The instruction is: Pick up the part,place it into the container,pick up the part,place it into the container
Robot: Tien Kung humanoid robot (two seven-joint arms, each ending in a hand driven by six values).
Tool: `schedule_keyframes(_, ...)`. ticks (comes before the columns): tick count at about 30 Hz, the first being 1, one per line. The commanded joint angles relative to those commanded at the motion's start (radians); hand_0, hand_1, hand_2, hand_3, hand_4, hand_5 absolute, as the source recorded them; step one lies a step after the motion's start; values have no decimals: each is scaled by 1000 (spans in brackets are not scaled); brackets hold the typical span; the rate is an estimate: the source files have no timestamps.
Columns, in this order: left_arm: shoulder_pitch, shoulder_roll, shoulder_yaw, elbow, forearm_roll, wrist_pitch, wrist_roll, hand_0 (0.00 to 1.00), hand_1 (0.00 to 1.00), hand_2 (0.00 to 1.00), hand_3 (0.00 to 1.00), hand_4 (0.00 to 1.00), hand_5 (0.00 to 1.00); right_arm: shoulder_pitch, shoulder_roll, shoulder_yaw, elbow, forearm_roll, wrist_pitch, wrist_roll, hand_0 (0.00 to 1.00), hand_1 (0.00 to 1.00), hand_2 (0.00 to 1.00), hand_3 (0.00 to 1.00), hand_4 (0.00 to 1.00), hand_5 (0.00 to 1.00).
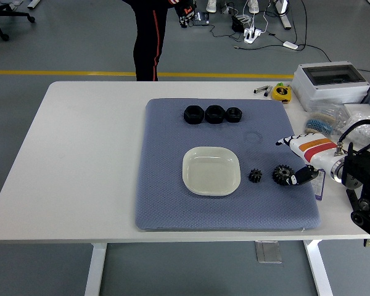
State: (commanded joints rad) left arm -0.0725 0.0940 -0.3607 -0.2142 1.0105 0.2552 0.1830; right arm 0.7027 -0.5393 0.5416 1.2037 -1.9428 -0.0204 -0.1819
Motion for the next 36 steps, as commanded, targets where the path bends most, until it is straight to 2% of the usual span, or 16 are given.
schedule_keyframes(5,-2,1,2,0,-4,-1,-1,663,630,676,614,617,655,13,13,-19,-22,35,2,8,781,769,822,882,998,387)
schedule_keyframes(12,-4,1,4,-1,-3,-3,0,664,630,675,614,618,654,40,47,-66,-135,134,-42,30,754,751,806,868,998,406)
schedule_keyframes(13,-4,1,4,-1,-5,-3,-1,664,630,675,614,618,654,41,49,-69,-145,140,-42,31,718,720,755,768,998,440)
schedule_keyframes(18,-7,2,4,-1,-4,-4,-1,664,630,675,614,618,654,44,55,-79,-178,159,-31,42,718,720,755,768,998,440)
schedule_keyframes(19,-7,1,3,-1,-3,-4,-1,664,629,675,615,618,654,44,55,-81,-180,160,-32,44,582,616,679,575,963,463)
schedule_keyframes(24,-9,3,3,-2,1,-7,-1,664,629,675,615,618,654,38,57,-86,-185,166,-42,52,582,616,679,575,963,463)
schedule_keyframes(25,-8,3,2,-2,4,-7,0,664,629,675,615,618,653,37,57,-88,-188,169,-46,54,424,509,538,475,872,509)
schedule_keyframes(30,-10,3,1,-2,5,-7,0,664,629,675,615,618,653,32,55,-90,-201,172,-59,61,424,509,538,475,872,509)
schedule_keyframes(31,-10,2,0,-1,5,-6,0,664,630,675,615,618,654,30,54,-89,-202,171,-62,62,273,377,458,432,821,543)
schedule_keyframes(36,-11,1,-4,-1,9,-7,0,664,630,675,615,618,654,24,51,-95,-197,170,-97,75,273,377,458,432,821,543)
